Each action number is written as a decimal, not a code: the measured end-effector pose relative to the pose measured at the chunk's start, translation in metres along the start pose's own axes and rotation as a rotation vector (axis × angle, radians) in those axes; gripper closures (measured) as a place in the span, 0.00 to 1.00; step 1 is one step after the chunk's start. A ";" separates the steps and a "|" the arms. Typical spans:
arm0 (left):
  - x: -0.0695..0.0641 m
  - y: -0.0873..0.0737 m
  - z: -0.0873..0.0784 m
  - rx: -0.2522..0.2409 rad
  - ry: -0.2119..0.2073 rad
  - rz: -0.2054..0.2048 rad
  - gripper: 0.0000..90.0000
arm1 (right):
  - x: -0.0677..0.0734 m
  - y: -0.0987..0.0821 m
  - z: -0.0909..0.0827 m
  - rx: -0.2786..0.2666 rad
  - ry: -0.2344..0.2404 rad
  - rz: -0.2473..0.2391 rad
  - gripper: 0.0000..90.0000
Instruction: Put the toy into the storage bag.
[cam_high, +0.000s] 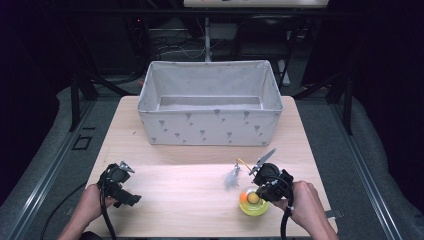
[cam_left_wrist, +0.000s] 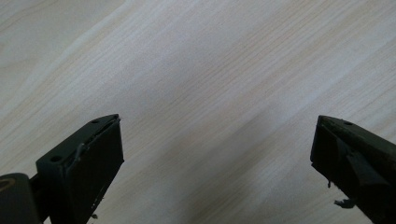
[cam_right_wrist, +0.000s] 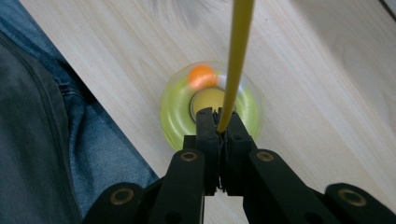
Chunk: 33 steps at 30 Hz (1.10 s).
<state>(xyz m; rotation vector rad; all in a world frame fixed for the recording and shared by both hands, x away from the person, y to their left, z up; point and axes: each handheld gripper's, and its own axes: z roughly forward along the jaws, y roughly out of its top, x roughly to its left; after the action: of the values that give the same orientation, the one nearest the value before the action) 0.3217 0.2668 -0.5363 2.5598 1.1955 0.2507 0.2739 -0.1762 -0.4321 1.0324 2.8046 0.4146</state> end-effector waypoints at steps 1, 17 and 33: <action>0.000 0.000 0.000 0.001 0.001 0.001 0.03 | -0.001 0.001 -0.001 0.000 0.001 0.000 0.98; 0.000 0.000 0.002 0.008 -0.006 0.003 0.03 | -0.032 0.018 -0.010 0.002 -0.017 0.031 0.98; -0.001 0.000 0.003 0.008 -0.009 0.007 0.03 | -0.067 0.037 -0.013 0.007 -0.027 0.088 0.98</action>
<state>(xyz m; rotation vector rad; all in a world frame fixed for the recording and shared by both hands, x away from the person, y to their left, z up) 0.3222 0.2653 -0.5387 2.5698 1.1867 0.2363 0.3450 -0.1956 -0.4077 1.1568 2.7467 0.3978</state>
